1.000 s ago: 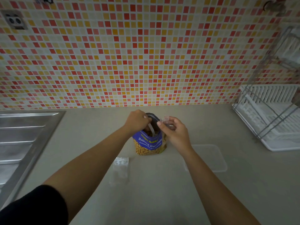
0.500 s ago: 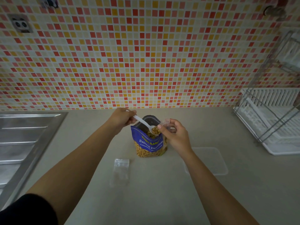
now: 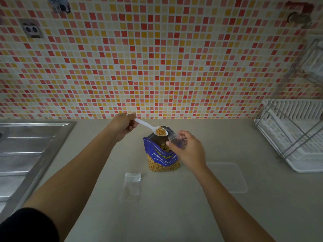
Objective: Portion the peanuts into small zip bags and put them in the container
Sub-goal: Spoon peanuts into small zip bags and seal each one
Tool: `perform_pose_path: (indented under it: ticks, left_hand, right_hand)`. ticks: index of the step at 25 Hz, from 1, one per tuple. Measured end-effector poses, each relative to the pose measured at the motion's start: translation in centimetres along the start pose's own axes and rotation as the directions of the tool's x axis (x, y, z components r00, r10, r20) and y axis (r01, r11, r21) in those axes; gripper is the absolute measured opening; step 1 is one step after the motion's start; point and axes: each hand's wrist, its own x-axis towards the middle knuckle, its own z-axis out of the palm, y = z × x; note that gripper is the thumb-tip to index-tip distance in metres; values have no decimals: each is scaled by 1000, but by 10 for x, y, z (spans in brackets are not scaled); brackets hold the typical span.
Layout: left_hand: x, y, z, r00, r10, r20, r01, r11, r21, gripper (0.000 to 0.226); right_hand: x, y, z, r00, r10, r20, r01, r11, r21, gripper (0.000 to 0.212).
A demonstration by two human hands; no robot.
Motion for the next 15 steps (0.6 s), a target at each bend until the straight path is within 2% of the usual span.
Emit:
perform_pose_path:
  ticks: [5, 10, 13, 15]
  left_hand:
    - [-5, 23, 7, 997, 54, 63, -56, 998, 31, 17]
    - [-10, 30, 22, 991, 111, 76, -125, 971, 203, 17]
    - [-19, 44, 38, 952, 255, 170, -301, 883, 360, 22]
    - [-34, 58, 53, 885, 376, 273, -464, 744, 480, 23]
  right_hand:
    - [1, -6, 2, 1000, -10, -11, 10, 997, -73, 53]
    - [1, -10, 3, 1000, 19, -11, -20, 998, -52, 51]
    - [0, -11, 3, 998, 55, -13, -56, 998, -19, 50]
    - [0, -12, 3, 996, 77, -37, -76, 997, 30, 49]
